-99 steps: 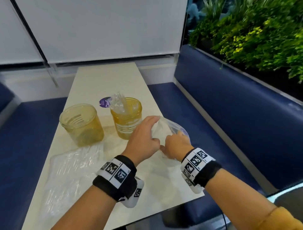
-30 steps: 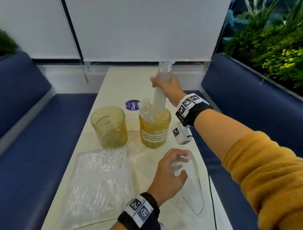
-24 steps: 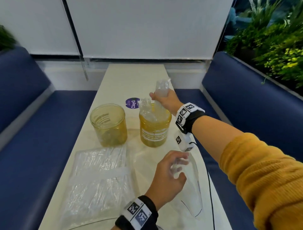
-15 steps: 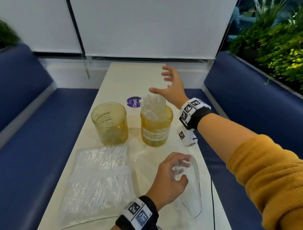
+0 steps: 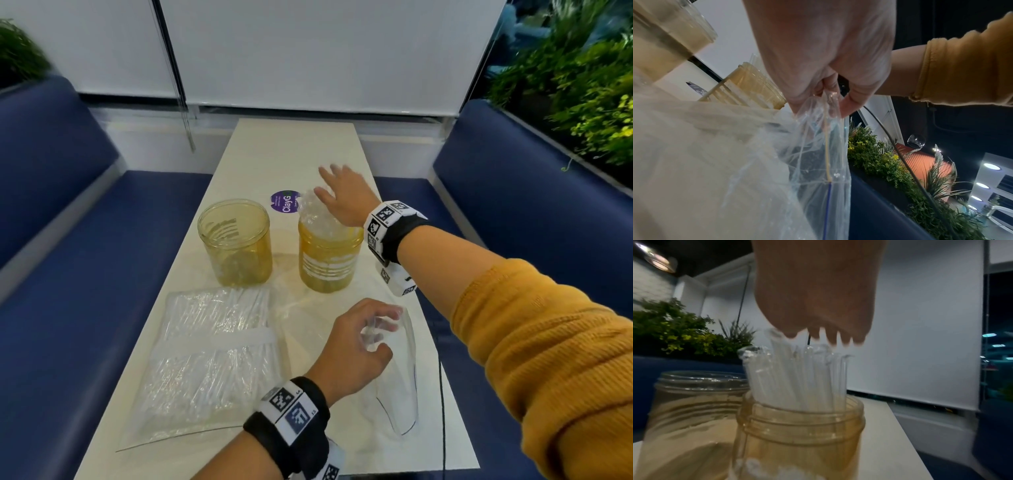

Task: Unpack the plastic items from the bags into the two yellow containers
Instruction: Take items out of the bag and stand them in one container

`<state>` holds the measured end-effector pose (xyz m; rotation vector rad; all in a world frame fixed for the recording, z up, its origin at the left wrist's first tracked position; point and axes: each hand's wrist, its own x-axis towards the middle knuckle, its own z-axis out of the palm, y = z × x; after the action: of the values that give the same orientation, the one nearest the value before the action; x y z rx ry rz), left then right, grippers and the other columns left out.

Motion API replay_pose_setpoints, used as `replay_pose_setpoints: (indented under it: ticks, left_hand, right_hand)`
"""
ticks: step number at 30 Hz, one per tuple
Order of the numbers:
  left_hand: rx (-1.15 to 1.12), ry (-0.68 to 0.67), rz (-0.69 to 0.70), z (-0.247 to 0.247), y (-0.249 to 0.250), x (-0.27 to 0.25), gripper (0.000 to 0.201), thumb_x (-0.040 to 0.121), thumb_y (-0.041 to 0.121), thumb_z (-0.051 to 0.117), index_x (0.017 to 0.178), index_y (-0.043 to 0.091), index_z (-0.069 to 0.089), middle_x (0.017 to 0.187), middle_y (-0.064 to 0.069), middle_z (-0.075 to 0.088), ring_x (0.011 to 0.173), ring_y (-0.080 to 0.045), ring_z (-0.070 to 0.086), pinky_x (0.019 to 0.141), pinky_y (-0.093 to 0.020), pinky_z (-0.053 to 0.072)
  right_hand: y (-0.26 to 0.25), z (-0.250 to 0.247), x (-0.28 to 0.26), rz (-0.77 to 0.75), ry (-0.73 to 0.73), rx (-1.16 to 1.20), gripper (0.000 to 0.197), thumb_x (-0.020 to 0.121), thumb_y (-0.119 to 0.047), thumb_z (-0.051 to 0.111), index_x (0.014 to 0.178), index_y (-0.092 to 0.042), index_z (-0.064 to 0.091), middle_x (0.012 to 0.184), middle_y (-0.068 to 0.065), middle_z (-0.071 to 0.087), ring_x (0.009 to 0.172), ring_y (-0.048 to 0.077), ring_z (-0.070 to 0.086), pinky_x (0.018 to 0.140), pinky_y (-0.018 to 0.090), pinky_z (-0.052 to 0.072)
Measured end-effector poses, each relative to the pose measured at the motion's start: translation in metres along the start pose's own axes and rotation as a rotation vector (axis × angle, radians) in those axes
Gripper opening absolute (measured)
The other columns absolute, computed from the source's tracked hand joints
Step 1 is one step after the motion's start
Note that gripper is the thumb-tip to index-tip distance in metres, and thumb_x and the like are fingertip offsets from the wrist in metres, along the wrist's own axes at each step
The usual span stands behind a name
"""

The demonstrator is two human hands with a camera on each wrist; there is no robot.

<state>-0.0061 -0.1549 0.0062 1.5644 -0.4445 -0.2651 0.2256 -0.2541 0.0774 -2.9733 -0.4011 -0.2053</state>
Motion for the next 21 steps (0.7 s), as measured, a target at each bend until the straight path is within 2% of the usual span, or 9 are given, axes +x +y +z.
replay_pose_setpoints:
  ticks: [2, 5, 8, 10, 12, 15, 18, 20, 21]
  left_hand:
    - [-0.008, -0.004, -0.005, 0.000, -0.001, 0.000, 0.048, 0.079, -0.015, 0.058, 0.116, 0.014, 0.067, 0.122, 0.004, 0.064, 0.108, -0.010, 0.068, 0.093, -0.027, 0.057]
    - [-0.006, -0.022, -0.024, 0.000, 0.001, 0.000, 0.051, 0.079, -0.016, 0.057, 0.117, 0.015, 0.067, 0.123, 0.004, 0.063, 0.111, -0.013, 0.067, 0.096, -0.029, 0.056]
    - [0.007, -0.040, -0.010, 0.003, 0.005, 0.004, 0.054, 0.078, -0.017, 0.055, 0.119, 0.016, 0.066, 0.126, 0.002, 0.060, 0.112, -0.013, 0.066, 0.096, -0.029, 0.055]
    - [0.018, -0.049, -0.001, 0.007, 0.008, 0.007, 0.057, 0.078, -0.017, 0.054, 0.122, 0.019, 0.063, 0.130, 0.003, 0.059, 0.114, -0.013, 0.064, 0.099, -0.031, 0.054]
    - [0.028, -0.045, 0.004, 0.010, 0.011, 0.013, 0.061, 0.079, -0.019, 0.049, 0.125, 0.019, 0.060, 0.134, 0.004, 0.057, 0.118, -0.012, 0.062, 0.103, -0.032, 0.052]
    - [0.079, -0.024, 0.042, 0.016, 0.013, 0.022, 0.069, 0.078, -0.022, 0.040, 0.132, 0.018, 0.056, 0.138, 0.002, 0.054, 0.125, -0.010, 0.057, 0.103, -0.029, 0.048]
    - [0.102, -0.010, 0.092, 0.019, 0.017, 0.030, 0.072, 0.078, -0.024, 0.037, 0.137, 0.013, 0.052, 0.140, -0.003, 0.052, 0.130, -0.011, 0.054, 0.106, -0.028, 0.046]
    - [0.116, -0.002, 0.110, 0.020, 0.022, 0.034, 0.074, 0.078, -0.026, 0.037, 0.138, 0.014, 0.052, 0.141, -0.001, 0.051, 0.132, -0.010, 0.053, 0.105, -0.024, 0.046]
    - [0.116, 0.002, 0.112, 0.020, 0.024, 0.035, 0.075, 0.078, -0.027, 0.036, 0.138, 0.015, 0.053, 0.142, 0.000, 0.052, 0.132, -0.009, 0.053, 0.105, -0.023, 0.046]
  right_hand:
    - [0.003, 0.004, -0.004, 0.060, -0.210, 0.003, 0.062, 0.108, -0.047, 0.020, 0.160, -0.016, 0.011, 0.167, 0.014, 0.008, 0.152, 0.037, 0.015, 0.123, 0.048, 0.018]
    - [0.002, -0.017, -0.016, 0.073, -0.062, 0.064, 0.064, 0.105, -0.054, 0.027, 0.160, -0.024, 0.017, 0.167, 0.009, 0.011, 0.153, 0.035, 0.014, 0.122, 0.055, 0.017]
    - [0.000, -0.065, -0.043, 0.095, 0.028, 0.098, 0.059, 0.100, -0.052, 0.047, 0.151, -0.023, 0.040, 0.155, 0.009, 0.039, 0.143, 0.030, 0.037, 0.115, 0.045, 0.034]
    - [-0.001, -0.097, -0.076, 0.164, 0.085, 0.138, 0.040, 0.098, -0.050, 0.053, 0.126, -0.023, 0.060, 0.121, 0.002, 0.064, 0.115, 0.022, 0.059, 0.094, 0.035, 0.047]
    - [-0.007, -0.119, -0.118, 0.257, 0.168, 0.205, 0.027, 0.098, -0.042, 0.052, 0.095, -0.019, 0.066, 0.089, 0.000, 0.071, 0.081, 0.018, 0.068, 0.077, 0.032, 0.053]
    - [-0.008, -0.121, -0.180, 0.393, 0.118, 0.353, 0.038, 0.094, -0.026, 0.049, 0.073, 0.002, 0.065, 0.060, 0.014, 0.071, 0.045, 0.020, 0.068, 0.065, 0.039, 0.063]
    - [-0.001, -0.089, -0.225, 0.530, -0.265, 0.507, 0.035, 0.097, -0.021, 0.050, 0.084, 0.005, 0.070, 0.070, 0.019, 0.074, 0.065, 0.032, 0.075, 0.063, 0.037, 0.062]
    - [0.006, -0.055, -0.240, 0.530, -0.453, 0.404, 0.028, 0.100, -0.020, 0.047, 0.099, -0.002, 0.068, 0.103, 0.017, 0.073, 0.102, 0.036, 0.071, 0.081, 0.039, 0.058]
    - [0.006, -0.039, -0.246, 0.520, -0.520, 0.307, 0.030, 0.102, -0.025, 0.045, 0.114, -0.007, 0.066, 0.121, 0.013, 0.065, 0.122, 0.035, 0.060, 0.093, 0.040, 0.050]
